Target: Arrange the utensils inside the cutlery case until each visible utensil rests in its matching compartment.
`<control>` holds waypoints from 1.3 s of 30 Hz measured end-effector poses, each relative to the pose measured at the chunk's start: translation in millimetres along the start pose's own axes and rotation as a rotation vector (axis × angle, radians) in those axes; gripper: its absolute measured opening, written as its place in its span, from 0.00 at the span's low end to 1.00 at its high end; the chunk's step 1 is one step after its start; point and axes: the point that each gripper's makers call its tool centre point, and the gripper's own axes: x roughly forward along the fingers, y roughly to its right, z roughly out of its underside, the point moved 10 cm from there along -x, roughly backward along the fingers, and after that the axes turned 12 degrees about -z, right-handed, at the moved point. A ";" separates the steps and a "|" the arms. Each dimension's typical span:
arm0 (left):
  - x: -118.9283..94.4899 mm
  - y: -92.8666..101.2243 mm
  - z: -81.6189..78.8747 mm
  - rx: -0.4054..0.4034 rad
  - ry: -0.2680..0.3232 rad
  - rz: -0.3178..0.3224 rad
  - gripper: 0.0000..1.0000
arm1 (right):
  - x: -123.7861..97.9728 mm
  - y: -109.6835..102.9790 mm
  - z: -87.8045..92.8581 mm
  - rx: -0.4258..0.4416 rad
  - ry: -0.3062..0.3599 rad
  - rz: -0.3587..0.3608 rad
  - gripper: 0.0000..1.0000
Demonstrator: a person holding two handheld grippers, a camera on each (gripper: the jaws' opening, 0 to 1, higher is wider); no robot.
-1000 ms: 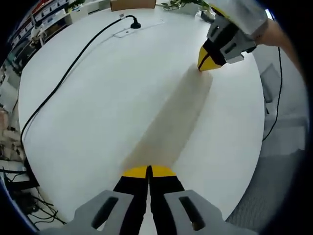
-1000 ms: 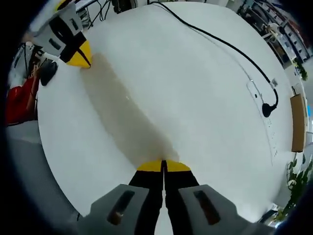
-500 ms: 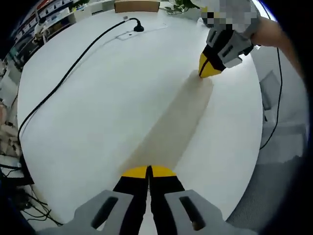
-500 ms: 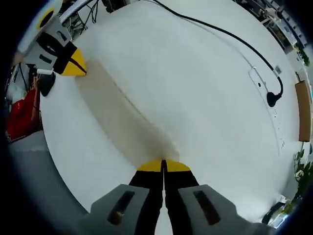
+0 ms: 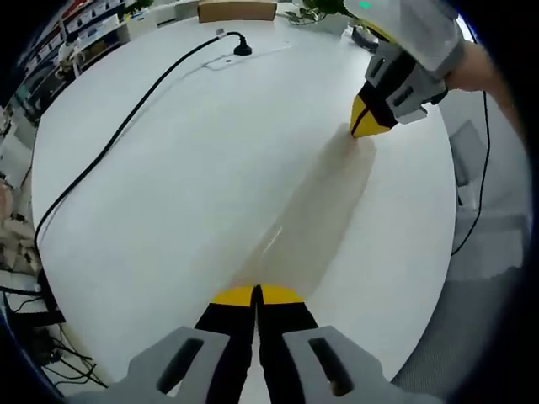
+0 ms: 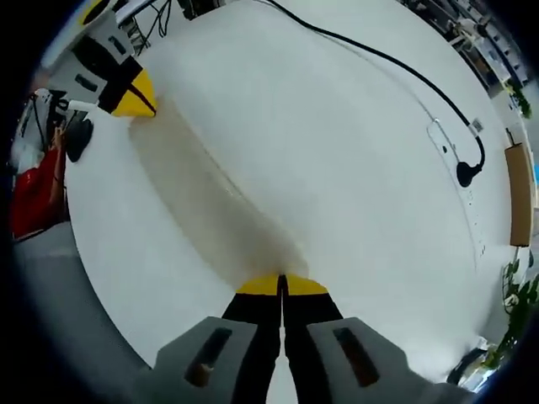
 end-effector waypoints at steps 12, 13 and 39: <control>1.0 1.5 -6.0 0.096 -0.027 -0.025 0.00 | -0.7 6.2 -1.2 0.028 0.002 -0.036 0.00; 1.1 1.0 -6.2 0.090 -0.032 -0.021 0.00 | -0.7 6.1 -1.3 0.025 0.001 -0.034 0.00; 3.7 34.3 -22.8 0.032 0.127 0.064 0.00 | 9.0 -26.1 -24.5 -0.142 0.074 -0.060 0.00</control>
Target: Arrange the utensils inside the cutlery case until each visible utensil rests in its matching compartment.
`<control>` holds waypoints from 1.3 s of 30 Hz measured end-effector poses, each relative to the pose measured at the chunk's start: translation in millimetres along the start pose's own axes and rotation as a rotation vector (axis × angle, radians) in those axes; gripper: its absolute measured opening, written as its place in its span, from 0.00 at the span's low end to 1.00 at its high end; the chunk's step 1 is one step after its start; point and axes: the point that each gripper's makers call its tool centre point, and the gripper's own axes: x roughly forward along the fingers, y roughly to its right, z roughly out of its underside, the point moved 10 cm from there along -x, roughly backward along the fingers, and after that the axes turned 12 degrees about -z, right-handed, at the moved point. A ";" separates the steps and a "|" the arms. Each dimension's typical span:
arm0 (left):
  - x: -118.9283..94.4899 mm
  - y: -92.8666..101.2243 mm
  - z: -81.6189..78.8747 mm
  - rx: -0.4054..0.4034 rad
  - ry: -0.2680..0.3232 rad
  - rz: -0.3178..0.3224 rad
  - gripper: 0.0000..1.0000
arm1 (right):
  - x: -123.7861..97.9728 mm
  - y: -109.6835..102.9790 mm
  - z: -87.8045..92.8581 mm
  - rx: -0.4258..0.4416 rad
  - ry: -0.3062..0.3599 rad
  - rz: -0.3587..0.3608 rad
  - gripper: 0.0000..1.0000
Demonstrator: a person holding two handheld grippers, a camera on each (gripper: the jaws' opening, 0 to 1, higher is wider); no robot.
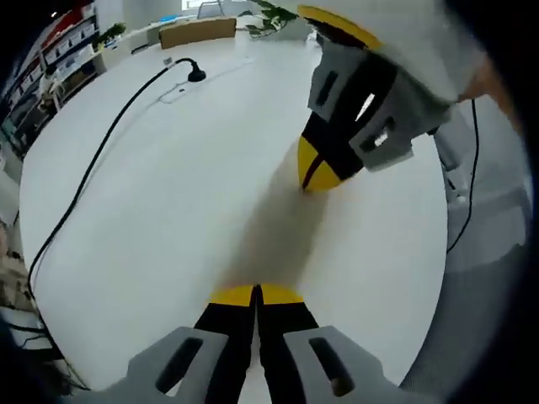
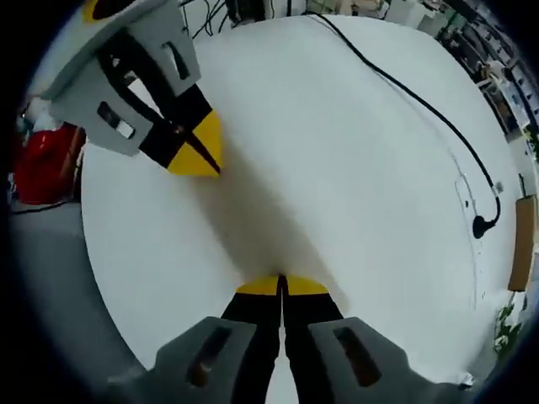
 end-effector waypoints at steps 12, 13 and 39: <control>3.4 4.7 -8.5 0.149 -0.025 -0.001 0.00 | 0.8 -3.9 3.6 0.074 -0.046 0.023 0.00; 3.6 6.2 -9.3 0.155 -0.029 -0.004 0.00 | 0.3 -2.5 3.0 0.075 -0.045 0.021 0.00; -7.4 -15.8 13.7 0.057 -0.079 0.057 0.00 | 0.3 -2.5 3.4 0.081 0.015 0.046 0.00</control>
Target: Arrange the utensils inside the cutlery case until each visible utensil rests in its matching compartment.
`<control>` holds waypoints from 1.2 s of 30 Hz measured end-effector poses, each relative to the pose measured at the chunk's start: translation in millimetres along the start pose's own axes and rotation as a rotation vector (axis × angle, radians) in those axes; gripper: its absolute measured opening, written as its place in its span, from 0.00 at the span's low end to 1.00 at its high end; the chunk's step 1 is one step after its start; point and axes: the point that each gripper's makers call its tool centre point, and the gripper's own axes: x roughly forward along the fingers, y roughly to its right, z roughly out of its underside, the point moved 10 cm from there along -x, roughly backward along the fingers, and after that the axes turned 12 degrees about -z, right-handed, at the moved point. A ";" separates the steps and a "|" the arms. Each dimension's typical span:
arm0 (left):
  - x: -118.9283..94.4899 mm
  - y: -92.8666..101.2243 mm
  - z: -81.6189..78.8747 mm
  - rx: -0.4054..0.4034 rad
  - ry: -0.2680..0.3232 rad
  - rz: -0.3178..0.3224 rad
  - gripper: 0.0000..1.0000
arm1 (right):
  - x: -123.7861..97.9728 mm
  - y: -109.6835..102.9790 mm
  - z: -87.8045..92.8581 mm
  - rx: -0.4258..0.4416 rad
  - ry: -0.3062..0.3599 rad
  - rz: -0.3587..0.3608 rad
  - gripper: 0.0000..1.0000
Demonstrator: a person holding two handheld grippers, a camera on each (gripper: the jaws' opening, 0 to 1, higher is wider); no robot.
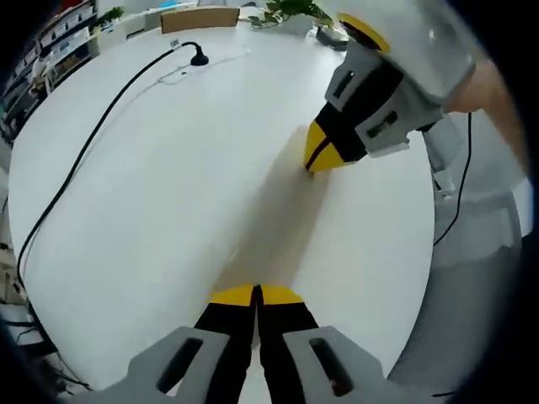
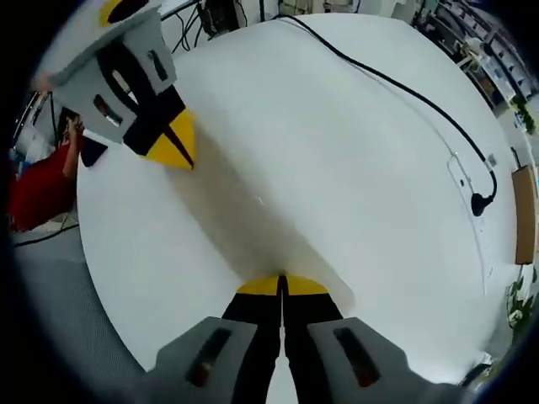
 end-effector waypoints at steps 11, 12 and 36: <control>-0.4 6.0 -5.3 0.061 -0.044 -0.038 0.00 | 1.1 1.8 -6.7 0.030 -0.037 0.009 0.00; 0.0 6.7 -6.0 0.065 -0.049 -0.044 0.00 | 1.4 1.3 -8.0 0.016 -0.050 0.014 0.00; 3.6 1.9 -12.6 0.085 -0.133 -0.030 0.00 | -1.6 12.2 -5.2 -0.068 -0.034 -0.134 0.00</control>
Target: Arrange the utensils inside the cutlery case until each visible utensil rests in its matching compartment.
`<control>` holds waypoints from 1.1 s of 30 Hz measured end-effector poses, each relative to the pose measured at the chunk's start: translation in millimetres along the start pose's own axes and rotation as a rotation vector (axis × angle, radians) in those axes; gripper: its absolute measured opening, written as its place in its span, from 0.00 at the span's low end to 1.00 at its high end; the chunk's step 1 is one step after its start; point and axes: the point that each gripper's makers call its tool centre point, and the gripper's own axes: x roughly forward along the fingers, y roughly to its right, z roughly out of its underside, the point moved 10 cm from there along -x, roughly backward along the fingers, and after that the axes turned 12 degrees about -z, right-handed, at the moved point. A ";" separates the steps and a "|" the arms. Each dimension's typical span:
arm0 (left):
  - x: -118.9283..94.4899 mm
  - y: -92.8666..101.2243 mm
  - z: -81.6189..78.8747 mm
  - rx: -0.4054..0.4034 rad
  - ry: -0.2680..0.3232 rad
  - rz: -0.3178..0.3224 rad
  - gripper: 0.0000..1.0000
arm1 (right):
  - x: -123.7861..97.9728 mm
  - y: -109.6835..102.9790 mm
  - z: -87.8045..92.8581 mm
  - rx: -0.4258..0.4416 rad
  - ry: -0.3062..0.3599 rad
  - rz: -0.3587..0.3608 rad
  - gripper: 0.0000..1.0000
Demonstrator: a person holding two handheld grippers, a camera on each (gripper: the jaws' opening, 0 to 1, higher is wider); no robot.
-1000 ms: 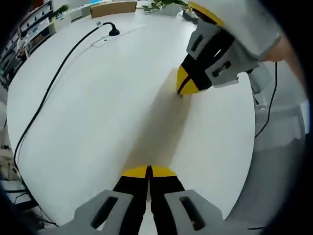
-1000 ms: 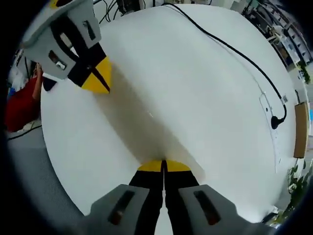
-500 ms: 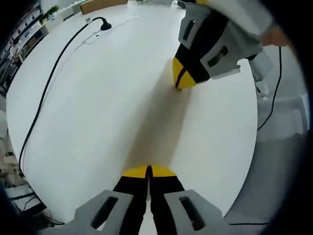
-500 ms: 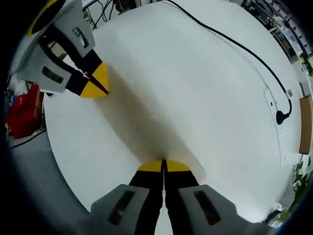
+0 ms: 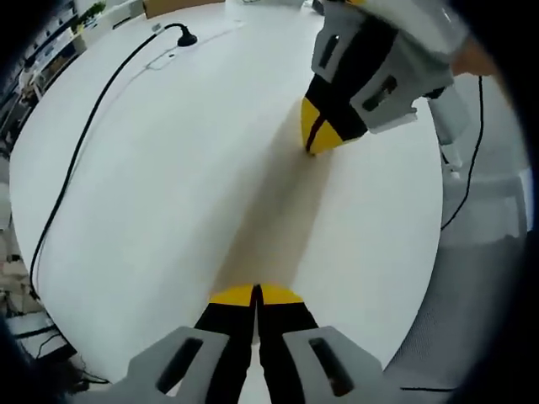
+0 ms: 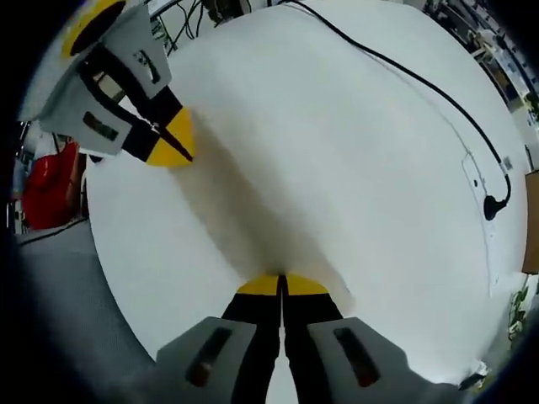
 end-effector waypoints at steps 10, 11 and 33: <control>-15.3 -1.9 1.6 -0.080 0.097 0.017 0.00 | -19.7 -0.7 26.6 -0.046 -0.018 0.024 0.00; -15.6 0.6 4.0 -0.139 0.061 0.042 0.00 | -14.3 -0.1 29.9 -0.038 -0.028 0.027 0.00; 0.9 11.7 16.0 -0.084 -0.021 0.038 0.00 | -7.7 -6.7 36.2 0.086 -0.081 0.015 0.00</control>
